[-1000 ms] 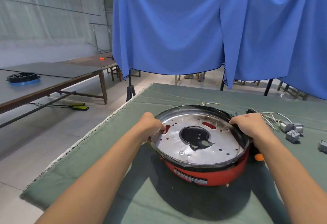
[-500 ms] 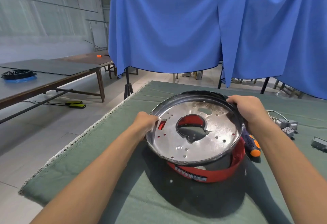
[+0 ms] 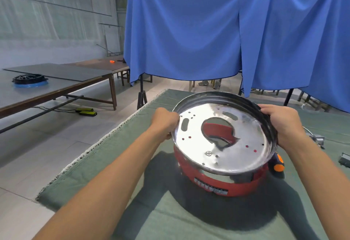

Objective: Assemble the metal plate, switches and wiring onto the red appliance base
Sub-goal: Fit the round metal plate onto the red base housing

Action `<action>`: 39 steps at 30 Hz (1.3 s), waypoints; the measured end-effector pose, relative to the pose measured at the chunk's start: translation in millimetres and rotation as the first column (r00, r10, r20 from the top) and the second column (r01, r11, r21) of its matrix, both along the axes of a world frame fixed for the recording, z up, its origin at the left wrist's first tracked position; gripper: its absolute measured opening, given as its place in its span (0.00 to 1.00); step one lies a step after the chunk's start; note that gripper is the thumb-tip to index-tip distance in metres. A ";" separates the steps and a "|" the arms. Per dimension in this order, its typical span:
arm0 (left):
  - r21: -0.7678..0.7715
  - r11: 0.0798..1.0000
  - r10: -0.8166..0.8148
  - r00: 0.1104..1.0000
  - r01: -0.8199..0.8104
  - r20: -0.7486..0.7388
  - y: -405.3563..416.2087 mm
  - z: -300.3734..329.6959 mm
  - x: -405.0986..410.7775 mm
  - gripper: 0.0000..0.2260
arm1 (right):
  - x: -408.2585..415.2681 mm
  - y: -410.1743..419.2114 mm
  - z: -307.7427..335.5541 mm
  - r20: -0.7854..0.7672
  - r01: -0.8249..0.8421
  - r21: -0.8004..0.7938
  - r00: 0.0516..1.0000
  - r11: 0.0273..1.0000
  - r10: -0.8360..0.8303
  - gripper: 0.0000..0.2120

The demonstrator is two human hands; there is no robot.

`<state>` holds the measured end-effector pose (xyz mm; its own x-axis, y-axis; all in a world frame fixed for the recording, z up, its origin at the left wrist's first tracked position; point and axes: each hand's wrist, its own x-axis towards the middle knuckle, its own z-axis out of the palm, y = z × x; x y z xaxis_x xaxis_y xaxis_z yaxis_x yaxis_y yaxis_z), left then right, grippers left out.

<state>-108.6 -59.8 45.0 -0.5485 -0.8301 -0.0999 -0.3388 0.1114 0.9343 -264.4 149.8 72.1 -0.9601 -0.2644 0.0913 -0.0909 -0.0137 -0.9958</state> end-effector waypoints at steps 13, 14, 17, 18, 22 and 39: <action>-0.063 0.996 -0.065 0.996 0.062 -0.059 22.0 5.5 -2.4 0.06 | -10.0 25.5 -17.7 -0.005 0.022 -0.026 1.000 0.999 -0.022 0.16; -0.061 0.997 -0.059 0.996 0.055 -0.067 20.2 3.1 0.2 0.09 | -7.7 23.9 -19.5 -0.008 0.023 -0.022 1.000 0.999 -0.023 0.16; -0.104 0.994 -0.029 0.994 0.018 -0.104 11.4 -6.3 9.4 0.18 | 0.8 16.7 -24.9 -0.014 0.010 -0.047 1.000 0.999 -0.011 0.14; -0.132 0.991 -0.014 0.993 -0.002 -0.119 8.6 -9.0 12.3 0.19 | 3.2 14.4 -26.1 -0.019 0.008 -0.063 1.000 0.998 -0.009 0.12; -0.172 0.980 0.066 0.976 -0.103 -0.209 -0.3 -12.8 18.3 0.16 | 12.2 11.8 -30.3 0.015 -0.001 -0.112 1.000 0.994 0.003 0.05; -0.013 0.976 0.186 0.873 -0.215 -0.450 -1.7 -11.8 16.1 0.10 | 31.2 1.6 -56.3 -0.060 -0.187 -0.255 0.982 0.949 0.177 0.06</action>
<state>-92.5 -61.5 33.2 -0.3440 -0.9237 0.1687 0.0889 0.1469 0.9852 -233.3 151.4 15.7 -0.8928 -0.3970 0.2128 -0.0983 -0.2893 -0.9522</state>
